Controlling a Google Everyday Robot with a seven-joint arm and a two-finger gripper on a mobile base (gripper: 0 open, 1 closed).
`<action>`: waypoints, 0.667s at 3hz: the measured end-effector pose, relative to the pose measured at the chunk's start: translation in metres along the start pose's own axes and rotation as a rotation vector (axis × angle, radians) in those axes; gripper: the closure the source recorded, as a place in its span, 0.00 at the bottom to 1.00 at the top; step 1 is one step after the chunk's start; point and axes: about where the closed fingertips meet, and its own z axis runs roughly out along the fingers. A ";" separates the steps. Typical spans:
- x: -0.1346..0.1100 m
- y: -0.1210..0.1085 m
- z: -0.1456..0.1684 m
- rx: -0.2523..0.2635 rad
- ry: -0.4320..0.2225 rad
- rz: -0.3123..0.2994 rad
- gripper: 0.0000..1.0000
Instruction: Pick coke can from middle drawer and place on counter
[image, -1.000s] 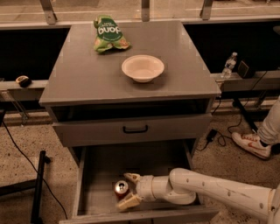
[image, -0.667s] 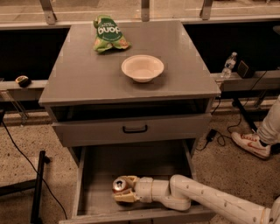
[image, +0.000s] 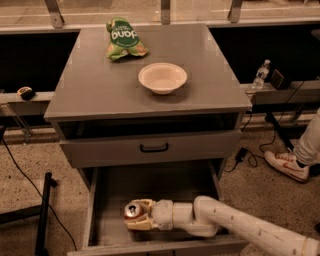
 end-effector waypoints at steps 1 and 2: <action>-0.066 0.019 -0.034 -0.032 0.044 -0.071 1.00; -0.147 0.000 -0.112 0.028 0.067 -0.121 1.00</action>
Offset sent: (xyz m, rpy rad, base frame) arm 0.0651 -0.2279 0.3255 -0.1752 -0.2569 -0.1017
